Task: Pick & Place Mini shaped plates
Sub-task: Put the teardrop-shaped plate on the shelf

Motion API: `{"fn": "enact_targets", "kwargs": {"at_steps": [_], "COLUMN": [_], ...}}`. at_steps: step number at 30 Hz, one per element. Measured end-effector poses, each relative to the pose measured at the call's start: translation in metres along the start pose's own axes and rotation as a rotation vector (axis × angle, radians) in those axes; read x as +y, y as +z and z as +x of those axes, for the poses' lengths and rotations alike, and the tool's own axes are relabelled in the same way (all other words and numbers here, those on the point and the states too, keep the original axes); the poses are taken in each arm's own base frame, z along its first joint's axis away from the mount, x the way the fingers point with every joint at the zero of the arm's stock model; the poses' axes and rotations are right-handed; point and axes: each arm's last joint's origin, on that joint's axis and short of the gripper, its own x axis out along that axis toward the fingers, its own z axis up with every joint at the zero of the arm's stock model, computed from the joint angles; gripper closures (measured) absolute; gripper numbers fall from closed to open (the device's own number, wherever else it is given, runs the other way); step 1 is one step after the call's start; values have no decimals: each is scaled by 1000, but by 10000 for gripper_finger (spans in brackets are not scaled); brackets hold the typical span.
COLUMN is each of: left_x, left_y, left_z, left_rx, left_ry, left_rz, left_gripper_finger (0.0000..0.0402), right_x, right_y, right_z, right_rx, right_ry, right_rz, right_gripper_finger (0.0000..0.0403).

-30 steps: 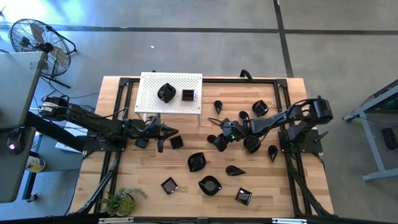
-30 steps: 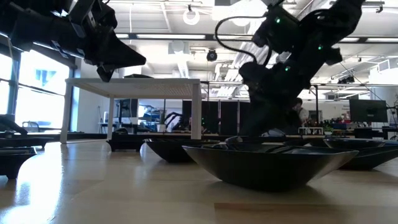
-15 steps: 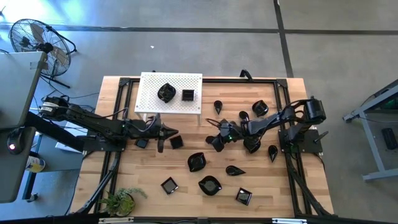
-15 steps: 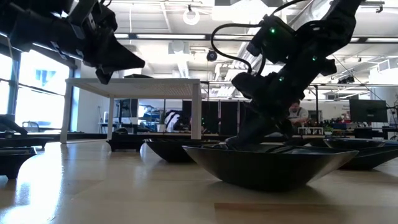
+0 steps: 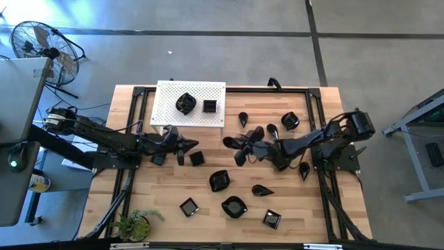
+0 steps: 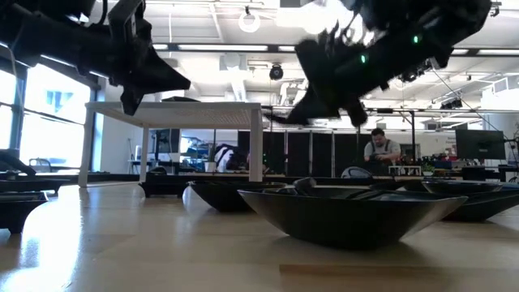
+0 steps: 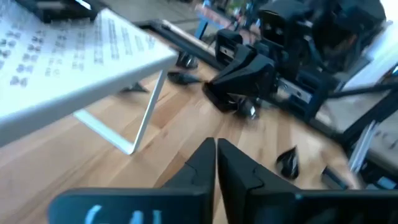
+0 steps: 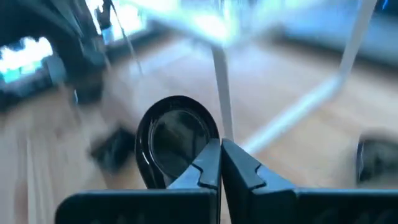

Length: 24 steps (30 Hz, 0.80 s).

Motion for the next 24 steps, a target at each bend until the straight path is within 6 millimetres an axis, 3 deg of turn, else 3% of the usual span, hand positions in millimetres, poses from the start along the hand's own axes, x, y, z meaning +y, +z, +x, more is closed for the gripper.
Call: {"fn": "enact_targets", "kwargs": {"at_steps": [5, 12, 19, 24], "left_x": [-4, -9, -21, -25], "left_y": [8, 19, 30, 34], "left_z": [0, 0, 15, 22], "left_rx": [-78, -206, -241, -261], "left_ry": [-40, -10, 40, 84], "left_rz": [-70, -137, -97, -90], "left_gripper_finger": [320, 245, 236, 236], "right_x": [9, 35, 59, 69], "right_y": [23, 58, 67, 63], "right_z": [-2, 10, 33, 37], "right_rx": [-226, -329, -390, -457], "right_ry": [-64, -172, -246, -257], "right_rz": [-98, -341, -524, -572], "right_gripper_finger": [402, 403, 403, 403]}}
